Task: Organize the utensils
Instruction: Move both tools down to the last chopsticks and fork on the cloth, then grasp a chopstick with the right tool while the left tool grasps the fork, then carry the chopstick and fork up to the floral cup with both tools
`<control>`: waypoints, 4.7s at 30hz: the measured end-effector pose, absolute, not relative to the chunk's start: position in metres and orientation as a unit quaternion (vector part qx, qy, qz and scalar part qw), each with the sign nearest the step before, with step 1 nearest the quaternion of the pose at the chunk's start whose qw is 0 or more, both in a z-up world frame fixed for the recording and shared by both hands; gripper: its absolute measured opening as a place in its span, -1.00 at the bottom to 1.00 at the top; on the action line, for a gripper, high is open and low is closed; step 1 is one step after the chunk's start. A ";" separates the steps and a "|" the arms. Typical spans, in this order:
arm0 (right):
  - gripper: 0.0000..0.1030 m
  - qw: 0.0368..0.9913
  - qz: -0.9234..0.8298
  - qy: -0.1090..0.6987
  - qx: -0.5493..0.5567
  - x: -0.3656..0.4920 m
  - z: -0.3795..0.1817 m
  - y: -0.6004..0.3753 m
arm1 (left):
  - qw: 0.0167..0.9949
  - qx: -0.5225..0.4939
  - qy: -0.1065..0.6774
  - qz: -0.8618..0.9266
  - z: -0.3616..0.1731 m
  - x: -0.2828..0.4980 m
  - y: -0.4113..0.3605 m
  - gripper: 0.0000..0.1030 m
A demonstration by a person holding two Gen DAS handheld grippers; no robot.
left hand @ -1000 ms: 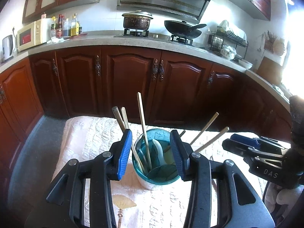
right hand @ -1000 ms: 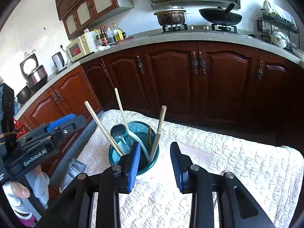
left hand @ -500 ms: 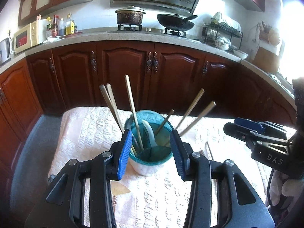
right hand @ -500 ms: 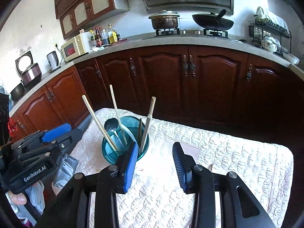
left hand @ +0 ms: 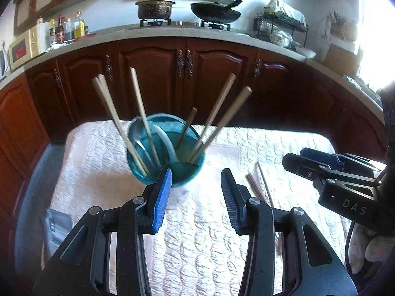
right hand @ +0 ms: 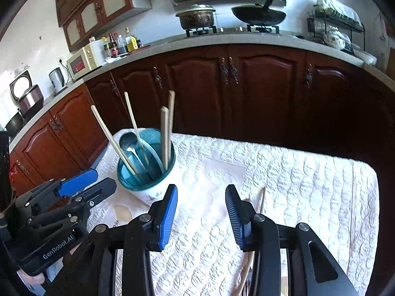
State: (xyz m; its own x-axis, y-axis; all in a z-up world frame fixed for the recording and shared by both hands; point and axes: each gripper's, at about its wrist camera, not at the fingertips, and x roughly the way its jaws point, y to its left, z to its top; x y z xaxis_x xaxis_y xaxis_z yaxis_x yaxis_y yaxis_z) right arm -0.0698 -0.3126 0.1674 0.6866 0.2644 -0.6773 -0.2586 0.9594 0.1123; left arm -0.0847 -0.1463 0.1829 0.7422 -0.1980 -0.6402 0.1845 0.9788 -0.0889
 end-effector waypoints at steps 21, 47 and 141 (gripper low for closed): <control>-0.24 0.907 0.103 0.409 0.018 -0.073 0.133 -0.346 | 0.917 0.010 0.379 -0.121 0.150 -0.078 -0.185 -0.21; -0.33 0.862 0.069 0.496 0.074 -0.036 0.047 -0.401 | 0.881 0.033 0.446 -0.156 0.097 -0.071 -0.200 -0.21; -0.90 0.900 0.222 0.375 -0.021 -0.076 0.198 -0.328 | 0.897 -0.052 0.391 -0.197 0.207 -0.091 -0.107 -0.83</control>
